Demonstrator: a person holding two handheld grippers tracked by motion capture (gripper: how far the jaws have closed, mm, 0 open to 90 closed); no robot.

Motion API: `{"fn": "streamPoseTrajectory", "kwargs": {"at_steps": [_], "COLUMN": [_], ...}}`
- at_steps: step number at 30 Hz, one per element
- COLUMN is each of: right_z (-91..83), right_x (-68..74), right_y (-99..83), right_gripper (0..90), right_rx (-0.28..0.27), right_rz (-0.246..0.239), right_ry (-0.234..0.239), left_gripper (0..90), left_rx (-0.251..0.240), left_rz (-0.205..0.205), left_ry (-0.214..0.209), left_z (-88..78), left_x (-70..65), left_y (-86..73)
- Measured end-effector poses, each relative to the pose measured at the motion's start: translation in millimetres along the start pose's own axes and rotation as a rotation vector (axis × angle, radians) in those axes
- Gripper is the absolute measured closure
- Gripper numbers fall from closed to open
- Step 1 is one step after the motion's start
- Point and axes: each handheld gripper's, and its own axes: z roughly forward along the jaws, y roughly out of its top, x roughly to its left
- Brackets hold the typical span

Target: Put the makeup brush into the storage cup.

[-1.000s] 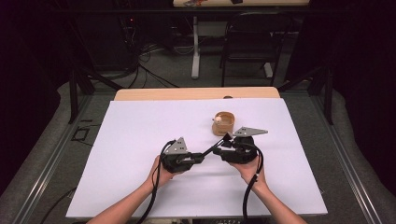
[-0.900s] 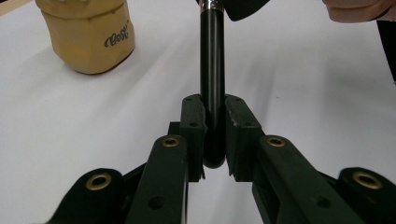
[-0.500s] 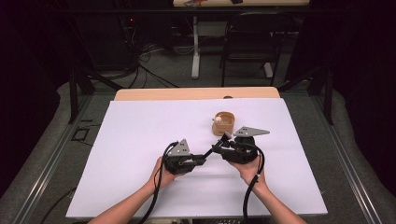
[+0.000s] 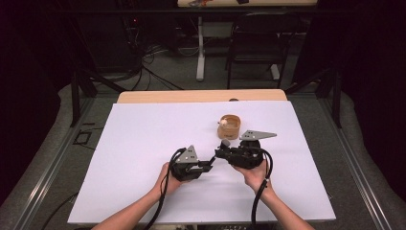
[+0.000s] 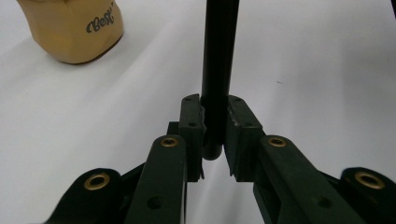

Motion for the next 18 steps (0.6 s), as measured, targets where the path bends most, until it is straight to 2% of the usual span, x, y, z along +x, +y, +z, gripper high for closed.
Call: {"fn": "streamPoseTrajectory", "kwargs": {"at_steps": [11, 14, 16, 17, 18], "right_z": [-0.3, -0.9, -1.5, -2.0, -2.8], "right_x": [6.8, 9.1, 10.4, 10.5, 11.2], "right_y": [3.0, 4.1, 4.8, 5.2, 5.6], "right_gripper": [76.9, 77.0, 77.0, 77.0, 77.0], "right_rx": [0.005, 0.015, 0.017, 0.017, 0.023], "right_rz": [-0.051, -0.072, -0.083, -0.091, -0.102], "right_ry": [0.008, 0.002, -0.007, -0.007, -0.016], "left_gripper": [76.1, 68.6, 58.5, 56.4, 51.6], "left_rx": [-0.003, -0.003, 0.006, 0.001, 0.006], "left_rz": [0.0, -0.015, -0.024, -0.026, -0.027], "left_ry": [0.004, -0.007, -0.004, -0.011, 0.001], "left_z": [-1.5, -1.5, -1.7, -1.9, -2.6], "left_x": [0.6, 1.9, 2.2, 2.4, 2.2], "left_y": [0.5, -0.1, 0.0, -0.2, 0.4]}}
